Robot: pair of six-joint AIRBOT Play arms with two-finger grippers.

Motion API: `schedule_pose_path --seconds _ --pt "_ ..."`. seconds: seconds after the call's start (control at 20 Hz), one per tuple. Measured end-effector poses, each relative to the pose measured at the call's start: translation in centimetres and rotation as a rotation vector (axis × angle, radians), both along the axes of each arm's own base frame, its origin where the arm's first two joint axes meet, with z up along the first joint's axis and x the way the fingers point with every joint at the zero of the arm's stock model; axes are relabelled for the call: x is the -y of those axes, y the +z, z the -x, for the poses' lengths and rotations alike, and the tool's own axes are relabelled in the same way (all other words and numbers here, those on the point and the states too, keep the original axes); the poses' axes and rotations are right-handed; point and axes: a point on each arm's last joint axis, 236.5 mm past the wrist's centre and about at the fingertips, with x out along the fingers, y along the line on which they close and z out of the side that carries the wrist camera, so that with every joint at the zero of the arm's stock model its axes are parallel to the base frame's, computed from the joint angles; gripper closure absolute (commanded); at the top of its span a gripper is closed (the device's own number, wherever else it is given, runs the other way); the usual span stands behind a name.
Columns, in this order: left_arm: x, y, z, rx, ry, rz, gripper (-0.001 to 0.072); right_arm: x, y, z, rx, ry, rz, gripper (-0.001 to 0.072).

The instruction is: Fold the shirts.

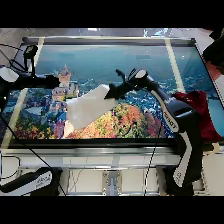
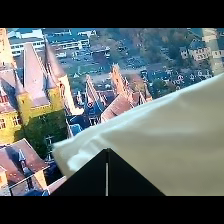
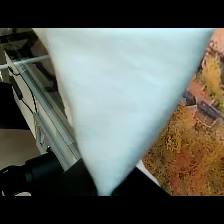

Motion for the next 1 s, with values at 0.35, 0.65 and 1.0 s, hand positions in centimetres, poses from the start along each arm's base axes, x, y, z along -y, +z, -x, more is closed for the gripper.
schedule_pose_path --seconds 0.35,0.65,1.0 --pt "0.0 0.0 0.0 0.000 0.000 0.000 0.0695 20.4 13.3 -7.4 0.281 -0.330 0.178 0.0702" --pt "0.0 0.0 0.0 0.001 0.000 -0.001 0.0695 38.6 20.2 -1.4 0.303 -0.636 0.433 0.0703" --pt "0.0 0.0 0.0 0.001 0.000 -0.001 0.0695 48.0 17.8 13.5 0.070 -0.865 0.709 0.0703"
